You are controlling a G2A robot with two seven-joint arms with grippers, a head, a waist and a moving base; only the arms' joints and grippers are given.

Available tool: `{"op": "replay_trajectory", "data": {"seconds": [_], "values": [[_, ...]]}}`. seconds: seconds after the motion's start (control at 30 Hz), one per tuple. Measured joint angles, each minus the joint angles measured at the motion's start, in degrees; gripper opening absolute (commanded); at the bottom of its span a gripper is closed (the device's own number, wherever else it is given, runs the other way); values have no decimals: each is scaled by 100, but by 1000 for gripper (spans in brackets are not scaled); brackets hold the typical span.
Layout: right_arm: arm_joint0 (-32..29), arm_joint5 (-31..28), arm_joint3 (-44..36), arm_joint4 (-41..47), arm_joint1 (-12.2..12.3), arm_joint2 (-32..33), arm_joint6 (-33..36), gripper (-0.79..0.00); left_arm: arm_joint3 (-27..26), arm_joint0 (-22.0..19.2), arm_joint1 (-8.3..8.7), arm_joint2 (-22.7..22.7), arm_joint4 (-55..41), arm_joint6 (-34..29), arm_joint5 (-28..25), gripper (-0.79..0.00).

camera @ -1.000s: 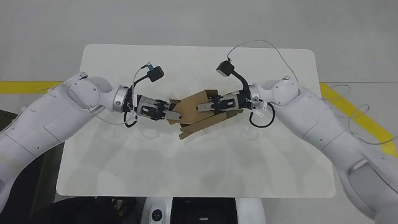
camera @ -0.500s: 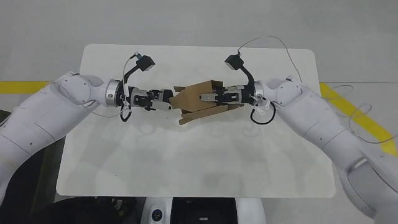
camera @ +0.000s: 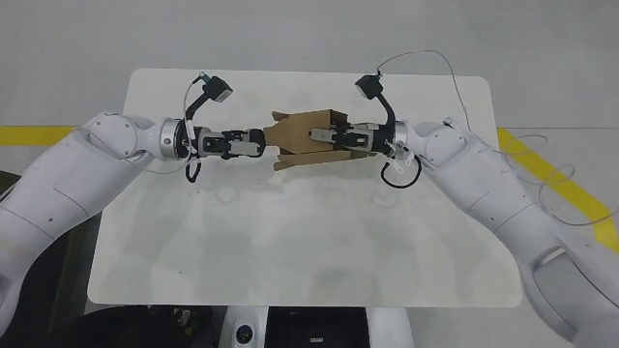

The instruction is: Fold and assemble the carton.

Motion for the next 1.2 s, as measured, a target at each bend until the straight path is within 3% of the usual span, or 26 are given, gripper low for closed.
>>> {"op": "replay_trajectory", "data": {"seconds": [0.4, 0.53, 1.2], "values": [[-210, 202, -279, -356, 10, 303, -22, -785, 246, 186, -203, -387, 7, -20, 18, 0], [-208, 201, -277, -355, 10, 301, -22, -785, 304, 175, -216, -480, 485, 170, -172, 0], [-208, 200, -277, -354, 10, 301, -22, -785, 302, 175, -216, -477, 444, 164, -163, 0]]}}
